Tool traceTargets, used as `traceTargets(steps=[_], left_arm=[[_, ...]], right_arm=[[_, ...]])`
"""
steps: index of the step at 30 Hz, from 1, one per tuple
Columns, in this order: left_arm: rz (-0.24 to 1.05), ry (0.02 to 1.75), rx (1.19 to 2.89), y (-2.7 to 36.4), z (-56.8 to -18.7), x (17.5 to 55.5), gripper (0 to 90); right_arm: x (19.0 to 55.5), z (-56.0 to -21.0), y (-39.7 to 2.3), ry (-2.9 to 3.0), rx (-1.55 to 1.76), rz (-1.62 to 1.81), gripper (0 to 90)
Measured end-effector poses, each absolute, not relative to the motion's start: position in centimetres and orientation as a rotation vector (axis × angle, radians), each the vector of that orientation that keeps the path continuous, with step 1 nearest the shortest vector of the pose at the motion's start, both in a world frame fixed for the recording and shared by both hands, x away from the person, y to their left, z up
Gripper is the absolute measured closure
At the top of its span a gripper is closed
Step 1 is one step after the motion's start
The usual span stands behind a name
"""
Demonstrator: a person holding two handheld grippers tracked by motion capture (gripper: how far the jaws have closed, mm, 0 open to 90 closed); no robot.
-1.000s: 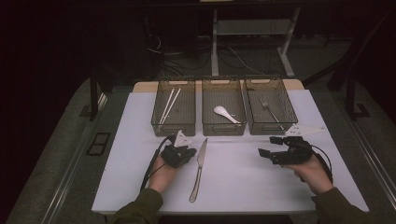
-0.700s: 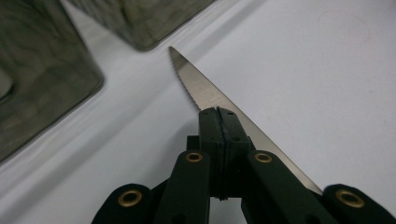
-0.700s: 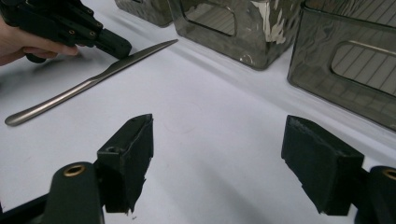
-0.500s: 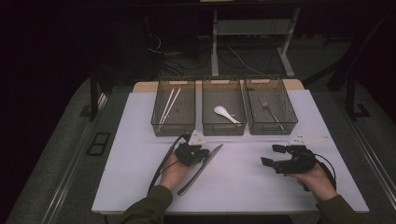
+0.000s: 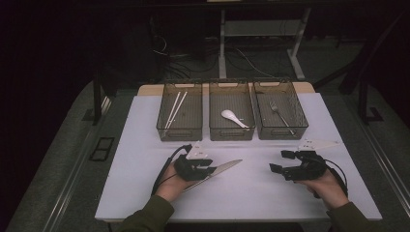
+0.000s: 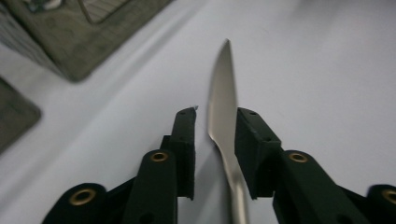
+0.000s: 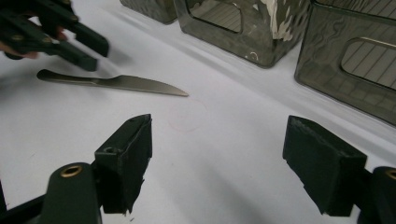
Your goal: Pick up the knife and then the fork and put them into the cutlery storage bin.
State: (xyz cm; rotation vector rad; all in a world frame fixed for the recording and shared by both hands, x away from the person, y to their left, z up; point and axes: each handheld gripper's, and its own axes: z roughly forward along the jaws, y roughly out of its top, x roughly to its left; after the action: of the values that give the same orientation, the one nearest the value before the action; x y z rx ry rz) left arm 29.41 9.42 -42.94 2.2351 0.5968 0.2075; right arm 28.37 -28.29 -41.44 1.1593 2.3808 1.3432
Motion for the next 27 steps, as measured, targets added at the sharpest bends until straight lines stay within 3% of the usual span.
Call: traceTargets(steps=[5, 17, 27], left_arm=[[0.223, 0.619, 2.239, 11.1, -43.4, 27.7, 64.1], [0.193, 0.607, 2.298, 10.6, -44.8, 28.0, 77.4], [0.19, 0.617, 2.309, 10.4, -44.7, 28.0, 79.2]], right_arm=[[28.3, -41.4, -28.2, 2.384, 1.157, 1.347, 23.9], [28.3, -41.4, -28.2, 2.38, 1.157, 1.347, 23.8], [28.3, -41.5, -28.2, 2.385, 1.16, 1.345, 23.8]])
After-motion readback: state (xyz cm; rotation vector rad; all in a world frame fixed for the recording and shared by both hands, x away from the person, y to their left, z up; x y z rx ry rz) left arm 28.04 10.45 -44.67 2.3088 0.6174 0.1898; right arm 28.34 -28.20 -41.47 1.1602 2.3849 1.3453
